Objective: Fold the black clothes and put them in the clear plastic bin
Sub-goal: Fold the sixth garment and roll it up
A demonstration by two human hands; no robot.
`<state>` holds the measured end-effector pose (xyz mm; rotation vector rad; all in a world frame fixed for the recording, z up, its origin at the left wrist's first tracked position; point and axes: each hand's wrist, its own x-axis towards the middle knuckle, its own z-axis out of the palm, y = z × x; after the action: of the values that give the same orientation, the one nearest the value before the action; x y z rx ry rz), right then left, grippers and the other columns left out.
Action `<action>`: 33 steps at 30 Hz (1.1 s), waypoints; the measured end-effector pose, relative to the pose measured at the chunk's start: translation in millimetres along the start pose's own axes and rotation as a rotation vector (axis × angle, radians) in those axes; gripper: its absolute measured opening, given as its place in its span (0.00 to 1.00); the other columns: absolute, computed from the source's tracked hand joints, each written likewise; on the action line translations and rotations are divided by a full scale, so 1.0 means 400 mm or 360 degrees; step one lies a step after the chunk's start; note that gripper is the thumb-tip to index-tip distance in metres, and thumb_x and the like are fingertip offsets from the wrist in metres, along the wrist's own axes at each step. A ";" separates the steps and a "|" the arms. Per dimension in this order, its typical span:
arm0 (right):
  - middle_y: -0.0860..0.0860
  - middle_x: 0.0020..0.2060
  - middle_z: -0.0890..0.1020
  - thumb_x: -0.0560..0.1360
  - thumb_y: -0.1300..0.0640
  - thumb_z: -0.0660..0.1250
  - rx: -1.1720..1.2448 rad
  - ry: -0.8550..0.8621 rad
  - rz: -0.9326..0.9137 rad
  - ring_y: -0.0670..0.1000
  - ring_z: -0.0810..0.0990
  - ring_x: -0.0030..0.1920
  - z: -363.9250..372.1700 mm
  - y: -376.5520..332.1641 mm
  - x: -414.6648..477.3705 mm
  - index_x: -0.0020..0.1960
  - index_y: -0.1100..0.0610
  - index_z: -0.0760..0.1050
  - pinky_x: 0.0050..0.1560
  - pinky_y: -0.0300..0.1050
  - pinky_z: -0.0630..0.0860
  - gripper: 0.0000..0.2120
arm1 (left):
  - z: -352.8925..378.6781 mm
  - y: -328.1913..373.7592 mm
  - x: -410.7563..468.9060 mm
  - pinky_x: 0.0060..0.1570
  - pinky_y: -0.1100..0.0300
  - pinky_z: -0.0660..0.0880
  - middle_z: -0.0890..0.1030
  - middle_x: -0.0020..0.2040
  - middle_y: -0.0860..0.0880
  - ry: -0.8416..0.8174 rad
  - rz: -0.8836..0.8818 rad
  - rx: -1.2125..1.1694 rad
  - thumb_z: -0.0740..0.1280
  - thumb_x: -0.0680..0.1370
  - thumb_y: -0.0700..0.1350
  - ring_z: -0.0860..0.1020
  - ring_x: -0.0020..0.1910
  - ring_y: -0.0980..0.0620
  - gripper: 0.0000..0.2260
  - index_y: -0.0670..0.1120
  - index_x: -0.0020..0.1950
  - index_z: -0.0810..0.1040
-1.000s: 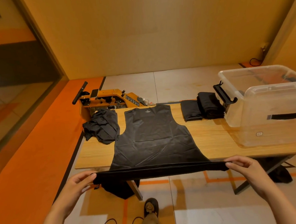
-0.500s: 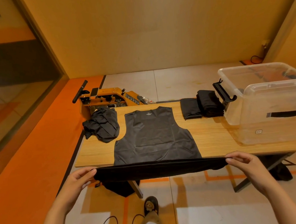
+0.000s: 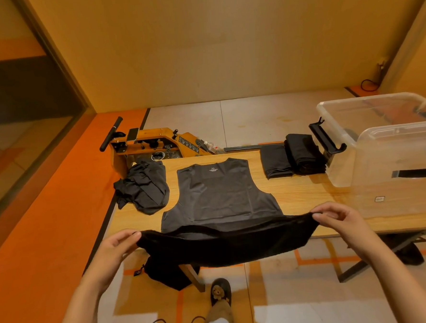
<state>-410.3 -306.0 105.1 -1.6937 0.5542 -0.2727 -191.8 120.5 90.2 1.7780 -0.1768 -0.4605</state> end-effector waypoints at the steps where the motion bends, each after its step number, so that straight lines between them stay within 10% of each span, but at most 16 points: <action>1: 0.52 0.42 0.85 0.50 0.27 0.75 -0.0007 0.0001 -0.0029 0.46 0.83 0.45 0.001 0.007 0.014 0.43 0.51 0.84 0.48 0.35 0.78 0.33 | 0.001 -0.003 0.015 0.61 0.52 0.73 0.85 0.48 0.47 0.0003 -0.0009 0.0039 0.65 0.78 0.42 0.82 0.52 0.49 0.08 0.42 0.51 0.83; 6: 0.56 0.38 0.85 0.45 0.27 0.76 0.0120 0.0103 -0.0005 0.47 0.83 0.42 0.014 0.021 0.089 0.48 0.59 0.81 0.42 0.34 0.79 0.44 | 0.003 -0.018 0.109 0.55 0.56 0.74 0.85 0.48 0.46 0.0082 -0.0044 0.0027 0.65 0.79 0.41 0.81 0.53 0.46 0.08 0.42 0.51 0.83; 12: 0.52 0.39 0.85 0.46 0.25 0.74 0.0100 0.0200 0.0119 0.46 0.84 0.44 0.046 0.033 0.224 0.42 0.47 0.83 0.43 0.39 0.81 0.33 | 0.012 -0.036 0.261 0.57 0.52 0.75 0.85 0.50 0.45 0.0177 -0.0163 -0.0028 0.66 0.79 0.42 0.81 0.54 0.44 0.08 0.42 0.53 0.83; 16: 0.52 0.40 0.85 0.74 0.56 0.71 0.0097 0.0296 0.0201 0.56 0.82 0.51 0.084 0.045 0.336 0.46 0.55 0.81 0.49 0.48 0.77 0.03 | 0.036 -0.042 0.362 0.51 0.57 0.75 0.85 0.47 0.47 0.0222 -0.0237 -0.0105 0.65 0.79 0.40 0.81 0.52 0.46 0.07 0.42 0.52 0.82; 33: 0.51 0.40 0.81 0.77 0.62 0.67 -0.0297 0.0341 0.0338 0.50 0.79 0.44 0.192 0.112 0.882 0.47 0.54 0.80 0.44 0.43 0.74 0.05 | 0.060 -0.026 0.861 0.50 0.57 0.76 0.83 0.48 0.46 0.0301 -0.0343 0.0080 0.65 0.80 0.42 0.80 0.50 0.48 0.06 0.44 0.51 0.82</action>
<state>-81.5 -422.6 2.3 -1.7781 0.9368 -0.2562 110.5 -21.7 2.3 1.8874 0.1381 -0.4410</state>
